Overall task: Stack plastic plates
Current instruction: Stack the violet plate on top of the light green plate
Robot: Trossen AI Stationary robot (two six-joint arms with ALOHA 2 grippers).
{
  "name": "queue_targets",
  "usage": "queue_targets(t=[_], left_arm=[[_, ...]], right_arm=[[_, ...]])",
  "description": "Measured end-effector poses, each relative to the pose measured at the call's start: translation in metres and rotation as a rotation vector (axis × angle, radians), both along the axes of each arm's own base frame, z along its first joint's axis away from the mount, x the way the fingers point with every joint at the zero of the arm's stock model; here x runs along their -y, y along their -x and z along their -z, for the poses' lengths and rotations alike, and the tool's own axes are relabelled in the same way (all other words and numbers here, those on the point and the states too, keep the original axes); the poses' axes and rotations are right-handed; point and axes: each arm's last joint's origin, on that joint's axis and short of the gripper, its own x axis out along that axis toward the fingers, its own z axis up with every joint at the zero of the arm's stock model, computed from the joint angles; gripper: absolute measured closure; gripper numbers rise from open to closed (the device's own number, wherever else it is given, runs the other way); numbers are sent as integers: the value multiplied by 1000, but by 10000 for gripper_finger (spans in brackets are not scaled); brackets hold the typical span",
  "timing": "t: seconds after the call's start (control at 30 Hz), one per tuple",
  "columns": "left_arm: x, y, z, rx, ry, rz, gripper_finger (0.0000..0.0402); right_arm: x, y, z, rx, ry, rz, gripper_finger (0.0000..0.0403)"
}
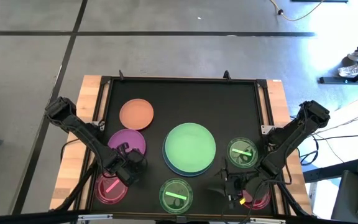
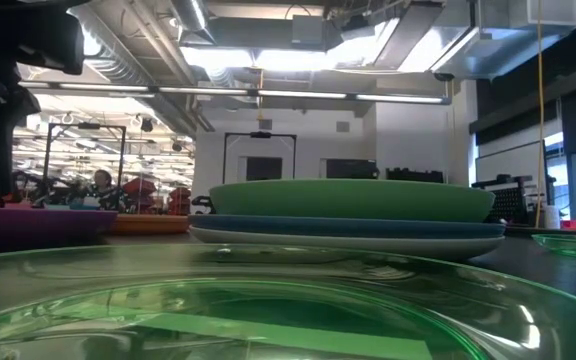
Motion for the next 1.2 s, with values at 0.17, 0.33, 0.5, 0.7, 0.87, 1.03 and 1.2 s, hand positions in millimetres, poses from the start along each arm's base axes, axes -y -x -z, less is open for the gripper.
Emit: queue_targets(t=[0.17, 0.33, 0.5, 0.7, 0.87, 1.03, 1.2], left_arm=[[0, -1, 2, 6, -20, -3, 288], [3, -3, 18, -64, -54, 18, 288], [4, -5, 32, -106, -102, 22, 289], [5, -5, 35, -132, -97, 33, 314], [4, -5, 35, -145, -118, 65, 357], [5, -6, 25, -184, -154, 77, 383], [9, -13, 5, -178, -199, 75, 388]], right_arm=[[0, 0, 0, 0, 0, 0, 286], [0, 0, 0, 0, 1, 0, 286], [0, 0, 0, 3, 3, 8, 286], [0, 0, 0, 5, 5, 14, 286], [0, 0, 0, 5, 5, 14, 286], [0, 0, 0, 5, 6, 14, 286], [0, 0, 0, 5, 6, 14, 286]])
